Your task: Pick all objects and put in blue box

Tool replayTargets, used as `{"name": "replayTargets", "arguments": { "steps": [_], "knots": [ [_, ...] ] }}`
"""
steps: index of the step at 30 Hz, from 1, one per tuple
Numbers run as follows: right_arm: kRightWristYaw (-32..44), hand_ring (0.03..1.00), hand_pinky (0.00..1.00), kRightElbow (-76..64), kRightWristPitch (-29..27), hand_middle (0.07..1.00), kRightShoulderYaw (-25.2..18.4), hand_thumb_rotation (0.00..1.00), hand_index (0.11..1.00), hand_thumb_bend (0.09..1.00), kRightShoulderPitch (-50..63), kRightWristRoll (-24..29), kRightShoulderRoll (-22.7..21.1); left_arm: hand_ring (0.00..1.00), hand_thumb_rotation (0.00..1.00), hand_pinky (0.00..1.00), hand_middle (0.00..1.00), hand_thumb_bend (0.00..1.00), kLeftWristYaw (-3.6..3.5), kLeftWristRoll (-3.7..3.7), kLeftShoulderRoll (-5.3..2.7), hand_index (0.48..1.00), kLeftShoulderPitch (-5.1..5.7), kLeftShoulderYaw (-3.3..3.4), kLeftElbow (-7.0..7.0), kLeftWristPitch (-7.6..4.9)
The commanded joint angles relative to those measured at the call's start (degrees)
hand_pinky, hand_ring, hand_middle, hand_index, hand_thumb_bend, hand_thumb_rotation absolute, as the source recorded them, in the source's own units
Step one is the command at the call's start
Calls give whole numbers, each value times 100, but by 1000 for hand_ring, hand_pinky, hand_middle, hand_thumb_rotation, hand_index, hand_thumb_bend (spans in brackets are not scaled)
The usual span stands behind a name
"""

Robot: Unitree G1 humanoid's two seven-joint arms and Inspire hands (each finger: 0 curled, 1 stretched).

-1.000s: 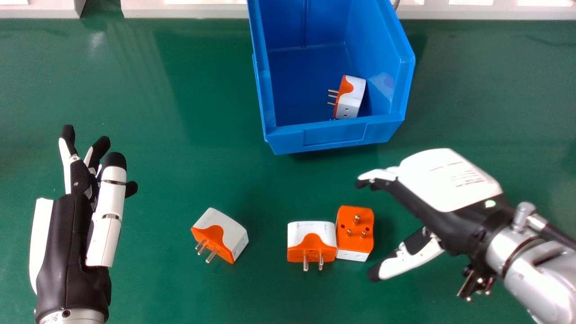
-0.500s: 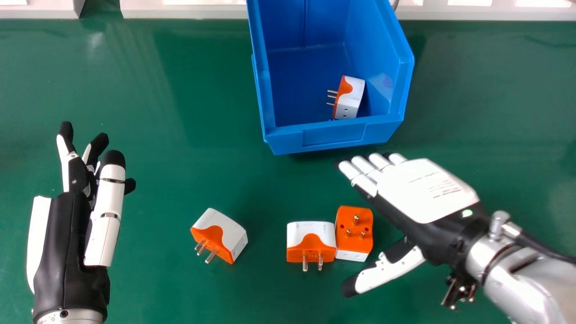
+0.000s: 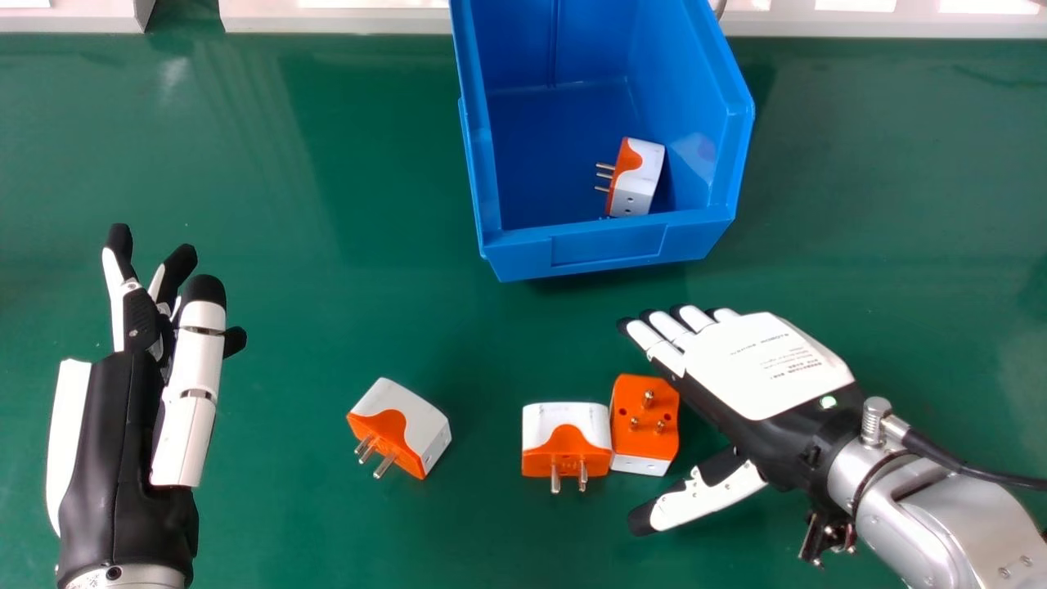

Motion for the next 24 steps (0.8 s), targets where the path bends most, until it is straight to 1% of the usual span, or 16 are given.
{"name": "replayTargets", "arguments": {
  "steps": [1, 4, 8, 11, 15, 17, 22, 24],
  "knots": [
    [-173, 957, 886, 30, -64, 992, 13, 673, 959, 622, -158, -48, -52, 930, 891, 817, 962, 263, -13, -53, 39, 976, 28, 44, -210, -5],
    [-247, 950, 879, 133, -73, 987, 16, 660, 953, 604, -215, -62, -62, 931, 892, 818, 962, 261, -25, -48, 44, 977, 29, 48, -227, 1],
    [-307, 924, 844, 179, -69, 958, 13, 593, 922, 527, -242, -98, -58, 934, 896, 820, 963, 270, -46, -56, 62, 979, 16, 70, -212, 1],
    [-355, 907, 829, 222, -58, 940, 46, 576, 905, 504, -268, -149, -37, 936, 898, 823, 965, 271, -59, -53, 77, 980, 16, 81, -208, -7],
    [-419, 882, 799, 290, -59, 914, 80, 571, 876, 497, -307, -202, -15, 936, 899, 824, 965, 274, -68, -64, 84, 980, 9, 89, -215, 0],
    [-424, 861, 772, 309, -51, 891, 100, 572, 851, 495, -325, -212, -3, 936, 900, 824, 966, 276, -69, -55, 75, 981, 2, 78, -226, 13],
    [-362, 847, 755, 289, -3, 877, 183, 571, 836, 496, -379, -248, 27, 936, 900, 824, 966, 276, -63, -37, 62, 981, -6, 63, -248, 50],
    [-316, 839, 744, 305, 34, 869, 243, 571, 828, 492, -437, -278, 48, 936, 900, 824, 965, 274, -55, -27, 53, 981, 2, 52, -277, 77]
  ]
}}
